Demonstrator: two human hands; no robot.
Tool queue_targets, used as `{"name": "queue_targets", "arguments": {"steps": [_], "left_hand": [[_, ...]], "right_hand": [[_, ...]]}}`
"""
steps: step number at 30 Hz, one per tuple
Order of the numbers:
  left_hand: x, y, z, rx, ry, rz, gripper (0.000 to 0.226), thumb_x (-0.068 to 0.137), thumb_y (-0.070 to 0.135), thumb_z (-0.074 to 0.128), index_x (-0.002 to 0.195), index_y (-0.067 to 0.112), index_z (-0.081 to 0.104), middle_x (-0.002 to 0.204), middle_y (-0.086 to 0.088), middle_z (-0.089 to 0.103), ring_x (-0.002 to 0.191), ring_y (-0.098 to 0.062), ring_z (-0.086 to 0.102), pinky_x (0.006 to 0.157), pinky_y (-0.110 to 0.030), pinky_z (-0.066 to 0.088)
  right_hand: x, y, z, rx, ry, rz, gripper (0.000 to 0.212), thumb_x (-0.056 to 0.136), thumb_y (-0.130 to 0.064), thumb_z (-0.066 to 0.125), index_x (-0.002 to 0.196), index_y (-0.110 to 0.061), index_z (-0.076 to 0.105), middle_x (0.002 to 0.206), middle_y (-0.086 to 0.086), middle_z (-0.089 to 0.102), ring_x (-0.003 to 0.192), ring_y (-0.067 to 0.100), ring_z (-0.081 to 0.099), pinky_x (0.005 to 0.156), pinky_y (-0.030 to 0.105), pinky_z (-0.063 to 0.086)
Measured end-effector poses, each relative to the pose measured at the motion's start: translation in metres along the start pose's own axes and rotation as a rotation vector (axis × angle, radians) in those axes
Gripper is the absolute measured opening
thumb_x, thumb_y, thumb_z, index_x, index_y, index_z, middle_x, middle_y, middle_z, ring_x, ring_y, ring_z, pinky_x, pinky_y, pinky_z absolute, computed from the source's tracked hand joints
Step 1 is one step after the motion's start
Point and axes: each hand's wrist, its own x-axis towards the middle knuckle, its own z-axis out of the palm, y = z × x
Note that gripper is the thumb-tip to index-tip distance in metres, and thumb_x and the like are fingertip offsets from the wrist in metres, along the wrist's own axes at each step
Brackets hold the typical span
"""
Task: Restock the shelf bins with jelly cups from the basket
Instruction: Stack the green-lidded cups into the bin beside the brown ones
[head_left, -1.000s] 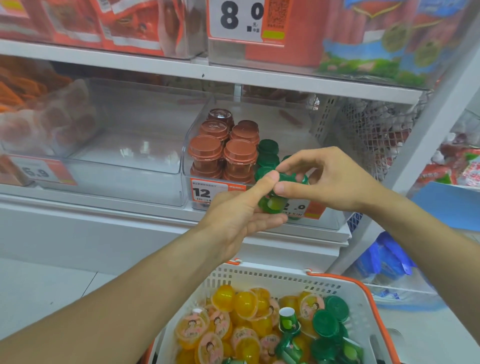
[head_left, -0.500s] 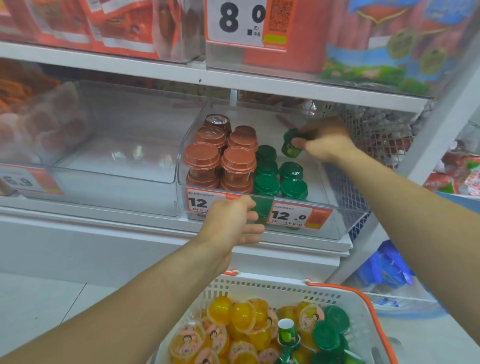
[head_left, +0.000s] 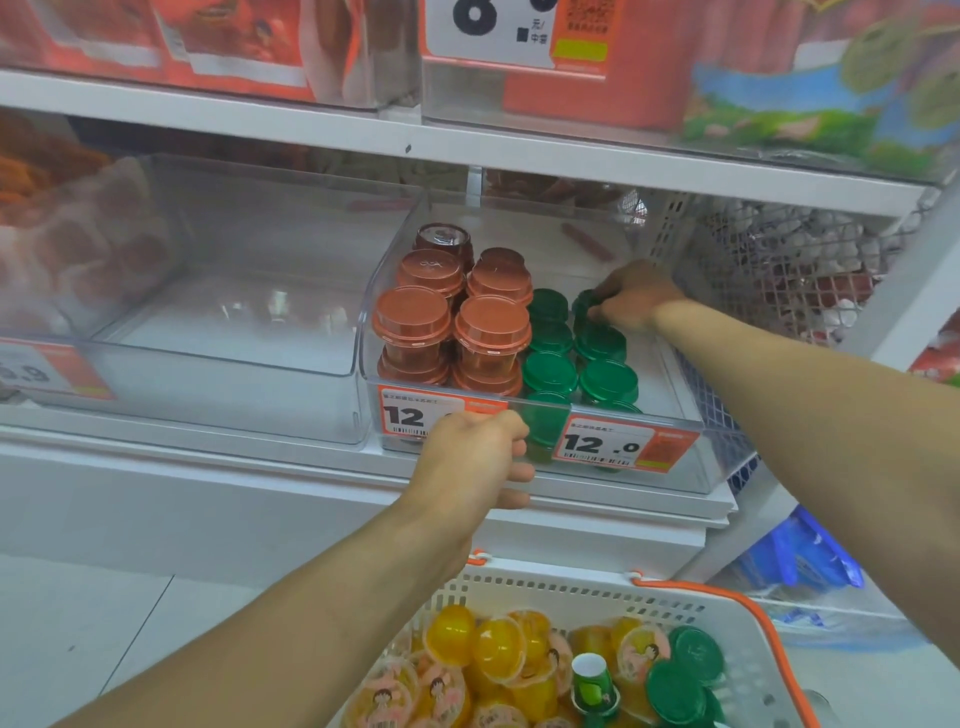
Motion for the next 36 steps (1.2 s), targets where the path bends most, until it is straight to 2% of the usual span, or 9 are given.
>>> {"name": "queue_targets", "arguments": {"steps": [8,12,14,17,20,24,28,32,36], "left_hand": [[0.001,-0.002,0.0,0.03,0.008,0.024,0.005,0.097,0.015,0.055,0.095,0.012,0.058,0.104,-0.01,0.067,0.089,-0.022,0.068,0.06,-0.029,0.057],[-0.001,-0.004,0.0,0.096,0.025,0.056,0.007,0.096,0.013,0.054,0.09,0.012,0.058,0.098,-0.009,0.066,0.087,-0.022,0.067,0.067,-0.035,0.057],[-0.005,-0.007,0.002,0.14,0.039,0.072,0.011,0.096,0.011,0.053,0.086,0.012,0.058,0.093,-0.01,0.063,0.083,-0.022,0.065,0.066,-0.035,0.057],[-0.009,-0.017,0.006,0.206,0.048,0.076,0.015,0.095,0.01,0.051,0.081,0.01,0.056,0.083,-0.01,0.062,0.074,-0.024,0.063,0.059,-0.032,0.052],[-0.009,-0.044,0.012,0.425,-0.042,0.035,0.017,0.094,0.017,0.052,0.086,0.005,0.06,0.086,-0.017,0.067,0.069,-0.028,0.062,0.065,-0.039,0.054],[-0.011,-0.089,0.018,1.067,-0.332,-0.07,0.032,0.096,0.028,0.049,0.092,-0.001,0.062,0.093,-0.024,0.072,0.069,-0.029,0.065,0.072,-0.037,0.056],[-0.017,-0.14,0.029,1.575,-0.528,-0.116,0.03,0.098,0.024,0.049,0.113,0.003,0.063,0.102,-0.019,0.064,0.091,-0.031,0.063,0.074,-0.039,0.048],[-0.027,-0.209,0.037,1.478,-0.49,-0.177,0.02,0.095,0.029,0.05,0.105,0.013,0.055,0.102,-0.007,0.059,0.087,-0.022,0.056,0.079,-0.038,0.052],[-0.041,-0.264,0.022,1.72,-0.5,-0.222,0.074,0.088,0.031,0.067,0.15,0.017,0.031,0.15,-0.01,0.04,0.135,-0.036,0.041,0.108,-0.051,0.039]], "right_hand": [[-0.003,-0.003,0.0,0.013,-0.041,0.039,0.034,0.09,-0.032,0.066,0.118,-0.014,0.07,0.123,0.008,0.068,0.105,0.024,0.063,0.084,0.027,0.046],[-0.016,-0.006,-0.001,-0.007,0.004,0.023,0.042,0.101,-0.04,0.05,0.134,-0.015,0.06,0.141,0.008,0.057,0.122,0.028,0.057,0.099,0.033,0.044],[-0.032,-0.011,-0.005,0.044,0.093,-0.028,0.037,0.102,-0.031,0.047,0.132,-0.014,0.06,0.148,0.003,0.049,0.111,0.02,0.06,0.094,0.031,0.049],[-0.069,-0.025,-0.017,0.158,0.214,-0.16,0.022,0.099,-0.019,0.049,0.102,-0.01,0.069,0.107,-0.003,0.064,0.069,0.004,0.052,0.073,0.021,0.042],[-0.136,-0.042,-0.024,0.315,0.394,-0.318,0.016,0.095,-0.016,0.055,0.099,-0.015,0.071,0.093,-0.003,0.067,0.08,0.01,0.059,0.078,0.021,0.044],[-0.23,-0.05,0.004,0.61,0.563,-0.52,0.011,0.091,-0.008,0.059,0.085,-0.01,0.068,0.068,0.004,0.062,0.06,0.014,0.052,0.058,0.022,0.04],[-0.276,-0.023,0.078,0.572,0.337,-0.567,0.025,0.096,-0.025,0.054,0.076,-0.011,0.058,0.058,-0.001,0.05,0.054,0.015,0.045,0.052,0.03,0.036],[-0.301,0.042,0.16,0.167,-0.138,-0.515,0.027,0.098,-0.042,0.044,0.087,-0.021,0.059,0.07,-0.012,0.052,0.064,0.012,0.052,0.063,0.035,0.048],[-0.312,0.093,0.202,-0.153,-0.469,-0.483,0.025,0.094,-0.046,0.047,0.096,-0.022,0.053,0.096,-0.001,0.059,0.08,0.018,0.056,0.073,0.037,0.051]]}}
